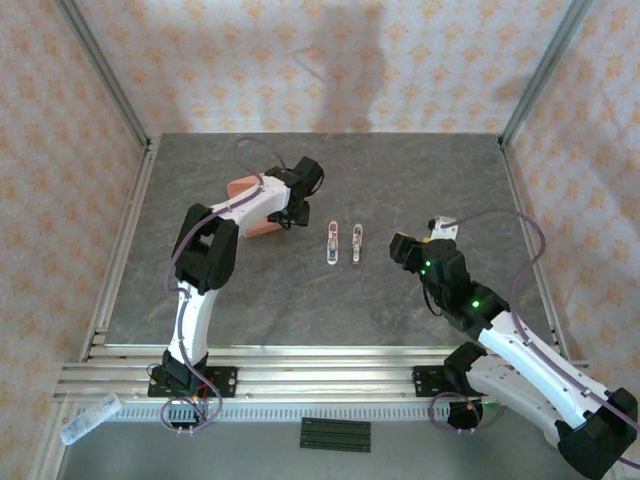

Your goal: Load the staples into the stapler

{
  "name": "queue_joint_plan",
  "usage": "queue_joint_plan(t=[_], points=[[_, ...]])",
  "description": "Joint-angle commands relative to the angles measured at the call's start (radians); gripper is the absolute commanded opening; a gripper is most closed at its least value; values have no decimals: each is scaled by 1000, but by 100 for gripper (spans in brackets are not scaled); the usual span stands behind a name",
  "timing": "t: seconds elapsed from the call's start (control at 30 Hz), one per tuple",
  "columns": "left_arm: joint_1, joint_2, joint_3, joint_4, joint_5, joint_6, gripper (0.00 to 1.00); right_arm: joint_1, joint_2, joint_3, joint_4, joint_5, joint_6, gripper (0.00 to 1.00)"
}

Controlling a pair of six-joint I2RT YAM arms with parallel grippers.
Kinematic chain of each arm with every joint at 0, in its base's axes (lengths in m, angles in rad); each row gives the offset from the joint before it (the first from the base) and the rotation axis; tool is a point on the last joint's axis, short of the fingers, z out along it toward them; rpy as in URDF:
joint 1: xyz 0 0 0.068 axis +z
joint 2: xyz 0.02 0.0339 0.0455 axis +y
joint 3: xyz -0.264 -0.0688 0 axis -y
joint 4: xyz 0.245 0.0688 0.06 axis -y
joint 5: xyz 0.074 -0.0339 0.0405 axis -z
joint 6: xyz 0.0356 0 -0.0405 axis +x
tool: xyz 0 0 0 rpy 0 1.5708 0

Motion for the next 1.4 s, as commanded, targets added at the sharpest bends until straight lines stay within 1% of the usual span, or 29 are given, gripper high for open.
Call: queue_joint_plan(t=[0.0, 0.2, 0.33, 0.57, 0.83, 1.07, 1.23, 1.37], points=[[12, 13, 50, -39, -7, 42, 59, -3, 8, 15, 16, -16, 1, 70], [34, 30, 70, -42, 2, 63, 59, -3, 22, 17, 20, -25, 5, 70], [61, 54, 67, -39, 50, 67, 58, -4, 31, 22, 24, -29, 4, 70], [62, 74, 53, -32, 95, 71, 56, -3, 40, 23, 21, -34, 7, 70], [58, 15, -32, -22, 156, 54, 52, -3, 49, 23, 27, -46, 14, 70], [36, -33, -78, -39, 186, 58, 52, -3, 58, 39, 13, -53, 8, 70], [-12, -71, -129, -46, 214, 41, 52, -3, 60, 39, 11, -60, 14, 70], [-57, -113, -205, -17, 242, 7, 52, -2, 60, 39, 7, -66, 19, 70]])
